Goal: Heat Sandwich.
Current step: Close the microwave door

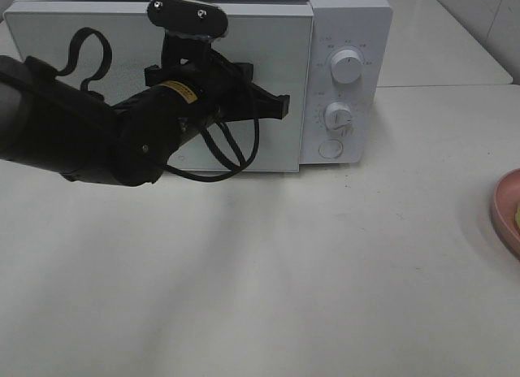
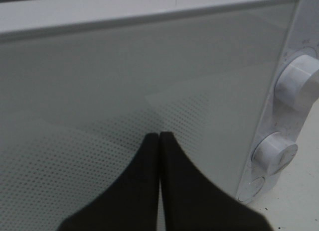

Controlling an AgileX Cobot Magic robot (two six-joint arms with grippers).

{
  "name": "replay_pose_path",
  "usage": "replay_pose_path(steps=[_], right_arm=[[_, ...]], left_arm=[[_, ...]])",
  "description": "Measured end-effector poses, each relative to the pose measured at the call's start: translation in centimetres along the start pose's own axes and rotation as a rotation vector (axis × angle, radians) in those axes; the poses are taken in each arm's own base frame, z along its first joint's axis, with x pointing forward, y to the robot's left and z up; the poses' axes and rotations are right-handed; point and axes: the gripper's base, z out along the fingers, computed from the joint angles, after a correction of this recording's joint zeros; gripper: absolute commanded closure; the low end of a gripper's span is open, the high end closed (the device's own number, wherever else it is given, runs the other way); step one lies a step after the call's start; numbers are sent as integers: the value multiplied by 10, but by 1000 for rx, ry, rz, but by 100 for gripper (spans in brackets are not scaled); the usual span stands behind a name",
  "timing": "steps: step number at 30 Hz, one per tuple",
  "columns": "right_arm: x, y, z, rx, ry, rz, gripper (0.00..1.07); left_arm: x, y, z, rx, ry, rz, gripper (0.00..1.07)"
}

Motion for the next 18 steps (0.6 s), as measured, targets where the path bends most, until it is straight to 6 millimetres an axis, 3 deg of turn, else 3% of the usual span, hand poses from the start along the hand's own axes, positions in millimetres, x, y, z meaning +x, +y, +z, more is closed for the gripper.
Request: replay_pose_path(steps=[18], right_arm=[[0, 0, 0, 0, 0, 0, 31]], left_arm=[[1, -10, 25, 7, 56, 13, 106]])
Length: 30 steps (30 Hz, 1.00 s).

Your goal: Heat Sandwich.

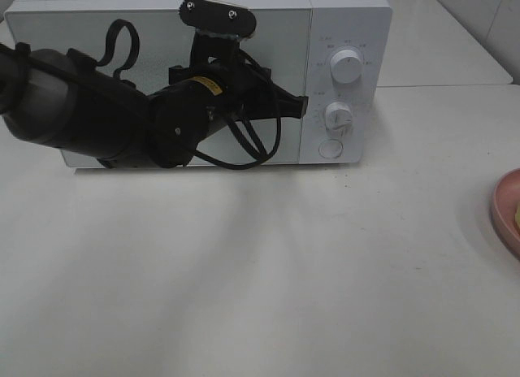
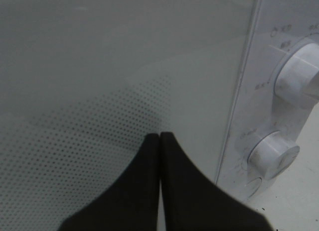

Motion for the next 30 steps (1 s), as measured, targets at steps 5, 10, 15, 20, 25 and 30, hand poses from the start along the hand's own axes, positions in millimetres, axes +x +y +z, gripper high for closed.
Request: replay_pose_path(steps=[5, 10, 15, 20, 25, 30], right_arm=[[0, 0, 0, 0, 0, 0, 31], [0, 0, 0, 0, 0, 0, 31], [0, 0, 0, 0, 0, 0, 31], [0, 0, 0, 0, 0, 0, 31], [0, 0, 0, 0, 0, 0, 31], [0, 0, 0, 0, 0, 0, 31]], left_arm=[[0, 0, 0, 4, 7, -1, 106], [0, -1, 0, 5, 9, -1, 106], [0, -1, 0, 7, 12, -2, 106], [-2, 2, -6, -3, 14, -13, 106], [-4, 8, -20, -28, -1, -28, 106], [4, 5, -39, -13, 39, -16, 106]])
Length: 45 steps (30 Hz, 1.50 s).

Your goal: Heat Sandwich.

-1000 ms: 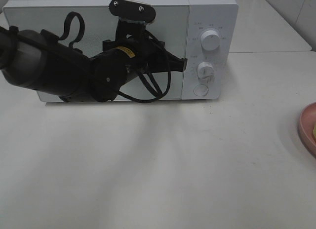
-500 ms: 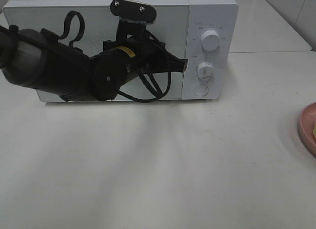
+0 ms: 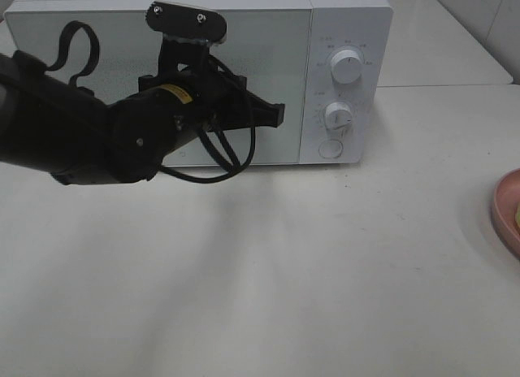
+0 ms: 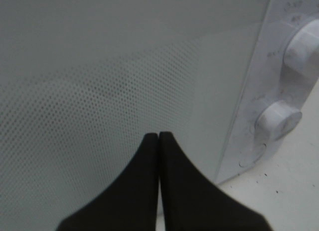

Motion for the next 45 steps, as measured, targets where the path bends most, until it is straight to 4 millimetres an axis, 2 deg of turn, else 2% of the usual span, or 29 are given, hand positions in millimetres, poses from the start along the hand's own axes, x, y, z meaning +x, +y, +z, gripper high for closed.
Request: replay_pose_path(steps=[3, 6, 8, 9, 10, 11, 12, 13, 14, 15, 17, 23, 27, 30, 31, 32, 35, 36, 37, 39, 40, 41, 44, 45], right_arm=[[0, 0, 0, 0, 0, 0, 31], [0, 0, 0, 0, 0, 0, 31], [0, 0, 0, 0, 0, 0, 31], [0, 0, 0, 0, 0, 0, 31], [0, 0, 0, 0, 0, 0, 31], [0, 0, 0, 0, 0, 0, 31], [0, 0, 0, 0, 0, 0, 31], [0, 0, 0, 0, 0, 0, 31], [0, 0, 0, 0, 0, 0, 31], [0, 0, 0, 0, 0, 0, 31], [0, 0, 0, 0, 0, 0, 31], [0, 0, 0, 0, 0, 0, 31], [0, 0, 0, 0, 0, 0, 31], [0, 0, 0, 0, 0, 0, 31], [0, 0, 0, 0, 0, 0, 31], [0, 0, 0, 0, 0, 0, 31], [0, 0, 0, 0, 0, 0, 31], [0, 0, 0, 0, 0, 0, 31], [0, 0, 0, 0, 0, 0, 31], [0, 0, 0, 0, 0, 0, 31], [0, 0, 0, 0, 0, 0, 31], [0, 0, 0, 0, 0, 0, 31], [0, 0, 0, 0, 0, 0, 31], [0, 0, 0, 0, 0, 0, 31]], left_arm=[[7, -3, -18, 24, 42, 11, 106], [11, -3, -26, 39, 86, 12, 106], [12, -6, -36, 85, 174, 4, 91], [12, -6, -36, 85, 174, 4, 91], [11, -7, -38, 100, 202, 0, 81], [11, -10, -44, 136, 270, -5, 49], [12, -11, -47, 154, 309, -9, 28], [12, -11, -47, 154, 309, -9, 28], [12, -13, -50, 170, 345, -13, 9], [13, -14, -53, 184, 378, -17, 1], [14, -16, -60, 217, 447, -24, 5], [17, -18, -69, 275, 547, 23, 5], [16, -13, -78, 306, 628, 48, 5], [10, 9, -85, 289, 706, 10, 5], [10, 9, -85, 289, 706, 10, 5], [8, 23, -89, 274, 749, -20, 5], [1, 46, -96, 244, 790, -66, 5], [1, 46, -96, 244, 790, -66, 5], [-3, 63, -101, 217, 809, -96, 5], [-6, 77, -107, 196, 832, -118, 5], [-6, 77, -107, 196, 832, -118, 5], [-10, 93, -114, 167, 848, -148, 5], [-14, 115, -124, 122, 860, -202, 5], [-14, 115, -124, 122, 860, -202, 5]])
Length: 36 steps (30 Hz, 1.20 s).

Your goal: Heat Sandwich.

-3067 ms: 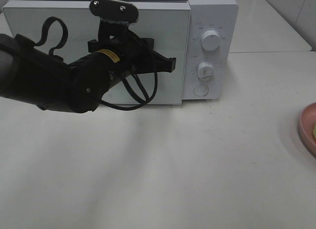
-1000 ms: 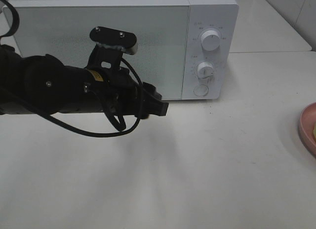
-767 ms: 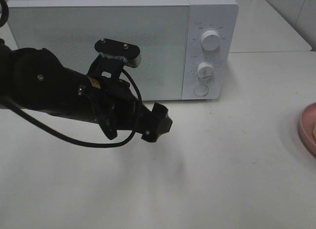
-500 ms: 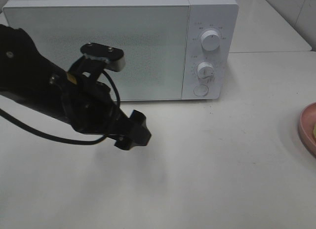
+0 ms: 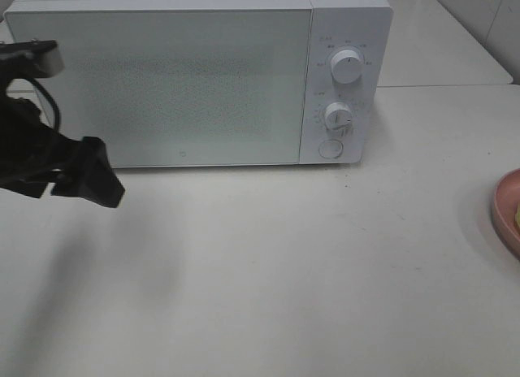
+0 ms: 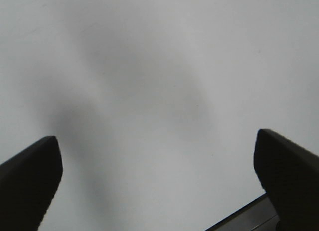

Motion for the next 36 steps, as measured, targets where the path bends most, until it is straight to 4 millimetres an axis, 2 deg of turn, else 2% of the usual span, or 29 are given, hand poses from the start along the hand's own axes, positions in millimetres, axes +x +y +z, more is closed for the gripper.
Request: replay_pose_path(steps=[4, 7, 9, 12, 14, 21, 24, 26, 36], right_arm=[[0, 0, 0, 0, 0, 0, 31], [0, 0, 0, 0, 0, 0, 31], [0, 0, 0, 0, 0, 0, 31], [0, 0, 0, 0, 0, 0, 31], [0, 0, 0, 0, 0, 0, 31], [0, 0, 0, 0, 0, 0, 31], [0, 0, 0, 0, 0, 0, 31], [0, 0, 0, 0, 0, 0, 31], [0, 0, 0, 0, 0, 0, 31]], left_arm=[[9, 38, -29, -49, -8, -128, 5], [13, 48, -40, -77, -18, -166, 5], [22, 67, -57, -142, -42, -241, 5], [32, 75, -65, -178, -55, -292, 5], [45, 79, -76, -210, -76, -336, 5], [72, 68, -85, -230, -79, -331, 5], [91, 56, -92, -240, -84, -314, 5], [95, 54, -94, -239, -87, -313, 5], [133, 26, -115, -265, -209, -264, 5]])
